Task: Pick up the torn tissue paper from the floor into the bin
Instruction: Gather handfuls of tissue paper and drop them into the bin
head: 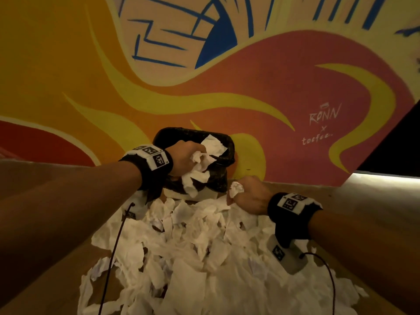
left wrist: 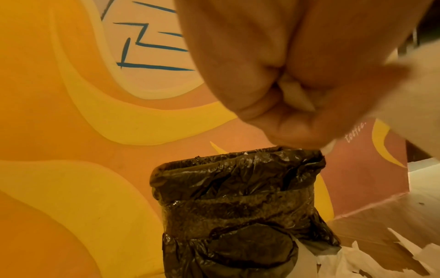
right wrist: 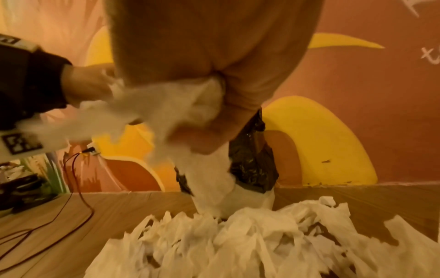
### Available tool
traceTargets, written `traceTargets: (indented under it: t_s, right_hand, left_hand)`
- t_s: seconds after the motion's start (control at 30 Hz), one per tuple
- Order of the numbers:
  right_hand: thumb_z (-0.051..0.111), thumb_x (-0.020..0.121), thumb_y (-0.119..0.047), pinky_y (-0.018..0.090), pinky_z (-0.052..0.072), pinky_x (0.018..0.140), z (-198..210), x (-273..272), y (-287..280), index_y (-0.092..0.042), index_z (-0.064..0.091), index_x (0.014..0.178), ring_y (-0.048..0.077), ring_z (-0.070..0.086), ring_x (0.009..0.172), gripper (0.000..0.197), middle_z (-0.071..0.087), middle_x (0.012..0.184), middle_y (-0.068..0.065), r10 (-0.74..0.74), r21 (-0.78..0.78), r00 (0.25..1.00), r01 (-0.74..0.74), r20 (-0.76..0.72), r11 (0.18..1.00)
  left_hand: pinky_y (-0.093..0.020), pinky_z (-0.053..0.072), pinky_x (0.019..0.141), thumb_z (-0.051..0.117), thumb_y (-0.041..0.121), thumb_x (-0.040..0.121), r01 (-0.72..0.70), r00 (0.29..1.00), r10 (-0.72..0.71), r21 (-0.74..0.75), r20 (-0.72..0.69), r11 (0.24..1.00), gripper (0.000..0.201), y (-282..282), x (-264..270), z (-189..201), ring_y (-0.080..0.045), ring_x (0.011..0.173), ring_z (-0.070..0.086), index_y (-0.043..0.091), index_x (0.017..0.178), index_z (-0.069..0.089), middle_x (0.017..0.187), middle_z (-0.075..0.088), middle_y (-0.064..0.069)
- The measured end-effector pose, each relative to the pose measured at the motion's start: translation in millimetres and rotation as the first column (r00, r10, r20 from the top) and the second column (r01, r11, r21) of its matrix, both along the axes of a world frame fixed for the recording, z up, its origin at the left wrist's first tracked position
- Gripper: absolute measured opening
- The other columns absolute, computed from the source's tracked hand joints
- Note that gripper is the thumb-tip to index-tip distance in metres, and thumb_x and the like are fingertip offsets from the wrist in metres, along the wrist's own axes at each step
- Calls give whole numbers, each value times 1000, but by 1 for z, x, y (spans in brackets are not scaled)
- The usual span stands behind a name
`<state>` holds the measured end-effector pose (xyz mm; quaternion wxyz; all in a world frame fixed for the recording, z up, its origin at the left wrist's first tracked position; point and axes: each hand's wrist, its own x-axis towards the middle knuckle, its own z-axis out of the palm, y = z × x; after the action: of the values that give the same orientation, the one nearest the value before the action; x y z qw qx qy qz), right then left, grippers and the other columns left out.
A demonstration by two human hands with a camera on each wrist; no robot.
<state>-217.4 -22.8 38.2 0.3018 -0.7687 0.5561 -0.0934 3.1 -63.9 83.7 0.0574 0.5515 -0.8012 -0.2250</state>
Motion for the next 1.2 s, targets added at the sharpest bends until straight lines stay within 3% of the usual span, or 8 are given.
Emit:
traceTargets:
  t_s: [0.17,0.23,0.33,0.43,0.6,0.77,1.03,1.2]
  right_hand:
    - [55,88,-26,31,24,52,23,10,-18,-15,38,56,13,31,51,37,37,53,0,-53,-191,978,93,204,977]
    - [47,91,-30,31,27,56,28,14,-23,-16,42,66,13,36,56,29,43,62,-2,-24,-213,953,92,302,973]
    - [37,90,-33,34,36,70,24,15,-34,-13,46,86,21,46,80,23,50,89,6,-36,-199,917,124,397,972]
    - [32,85,-35,31,36,73,20,13,-47,-15,43,98,22,43,90,26,44,103,8,-121,-257,914,233,388,938]
    - [45,90,-6,31,35,88,2,5,-62,-8,31,122,18,35,104,35,31,120,4,-198,-387,926,320,322,865]
    - [46,84,5,38,43,85,-4,2,-63,-9,29,122,25,39,107,44,29,122,6,-208,-425,925,335,318,841]
    - [47,83,7,33,40,52,16,37,-83,-28,28,112,27,51,76,49,49,101,9,-155,-498,925,323,348,805]
    - [49,90,5,4,35,68,-6,64,-100,-8,54,124,22,50,105,37,42,132,14,-147,-504,960,251,238,826]
  left_hand:
    - [-43,50,74,43,39,99,-131,988,117,-147,-102,980,33,-6,7,-2,-28,79,61,11,106,61,94,64,-9]
    - [-39,45,67,40,47,97,-233,951,196,-139,-237,962,41,-12,13,-1,-27,70,58,10,99,58,85,62,-8]
    - [-41,40,82,31,46,98,-375,866,324,-65,-380,925,52,-31,23,0,-35,105,53,9,134,40,129,51,-15]
    - [-39,33,83,28,33,101,-443,812,376,-50,-447,895,42,-47,29,-5,-28,102,40,2,127,39,121,35,-9]
    - [-48,42,97,41,0,94,-411,881,384,-46,-276,910,47,-55,38,-25,-40,116,37,6,140,32,141,23,-12]
    - [-45,35,109,41,4,98,-341,937,320,-171,-138,925,57,-50,35,-30,-39,136,32,13,150,20,153,26,-16]
    - [-49,48,94,45,13,96,-355,932,361,-214,-9,910,49,-57,31,-26,-40,119,50,16,144,33,137,49,-19]
    - [-38,50,75,44,16,95,-310,947,318,-136,38,941,47,-52,36,-29,-36,105,59,19,142,42,126,57,-15]
